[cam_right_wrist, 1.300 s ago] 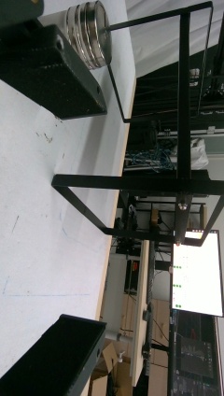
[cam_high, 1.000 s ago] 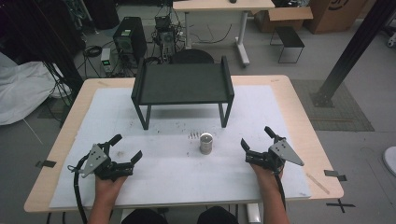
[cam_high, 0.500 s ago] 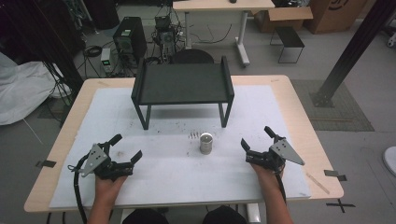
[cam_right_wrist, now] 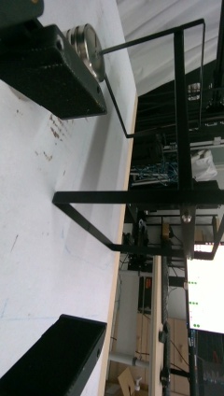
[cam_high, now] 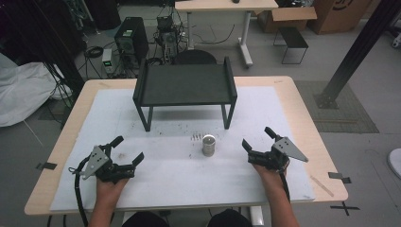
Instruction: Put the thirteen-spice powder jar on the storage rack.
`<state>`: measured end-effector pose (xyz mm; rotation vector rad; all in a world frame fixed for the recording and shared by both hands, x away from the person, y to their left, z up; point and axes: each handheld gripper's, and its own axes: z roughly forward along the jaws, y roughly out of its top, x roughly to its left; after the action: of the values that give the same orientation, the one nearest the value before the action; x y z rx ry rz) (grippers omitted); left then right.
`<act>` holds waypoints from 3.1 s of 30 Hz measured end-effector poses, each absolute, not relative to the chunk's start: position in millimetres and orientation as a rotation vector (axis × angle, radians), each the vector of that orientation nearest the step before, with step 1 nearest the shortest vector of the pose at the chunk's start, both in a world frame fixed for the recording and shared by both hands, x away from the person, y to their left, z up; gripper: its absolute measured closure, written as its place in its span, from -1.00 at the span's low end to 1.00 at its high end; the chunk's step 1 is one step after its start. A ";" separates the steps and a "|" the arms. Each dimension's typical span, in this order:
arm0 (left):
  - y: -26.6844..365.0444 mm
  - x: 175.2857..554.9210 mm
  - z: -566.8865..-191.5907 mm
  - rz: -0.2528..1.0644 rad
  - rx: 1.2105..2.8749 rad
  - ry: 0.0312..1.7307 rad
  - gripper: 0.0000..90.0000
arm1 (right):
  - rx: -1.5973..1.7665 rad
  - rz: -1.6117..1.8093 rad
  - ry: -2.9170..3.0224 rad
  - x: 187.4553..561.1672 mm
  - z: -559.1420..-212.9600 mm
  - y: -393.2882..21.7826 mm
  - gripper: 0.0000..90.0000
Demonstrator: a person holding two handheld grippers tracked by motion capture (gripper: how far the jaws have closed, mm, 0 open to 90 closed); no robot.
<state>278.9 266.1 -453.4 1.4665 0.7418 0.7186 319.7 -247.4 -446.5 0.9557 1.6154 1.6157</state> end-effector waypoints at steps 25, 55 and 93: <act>266.1 278.7 -453.4 0.721 1.467 0.741 -1.00 | 0.815 1.712 1.885 323.3 -412.0 -210.2 -1.00; 266.0 278.8 -453.4 0.718 1.468 0.742 -1.00 | 0.760 1.668 2.147 338.9 -410.2 -173.4 -1.00; 266.1 279.2 -453.2 0.719 1.470 0.744 -1.00 | 0.821 1.487 2.407 357.9 -423.0 -141.5 -0.95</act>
<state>279.2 266.1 -453.2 1.4705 0.7442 0.7191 357.9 -141.5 -423.0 0.8209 2.4067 1.4870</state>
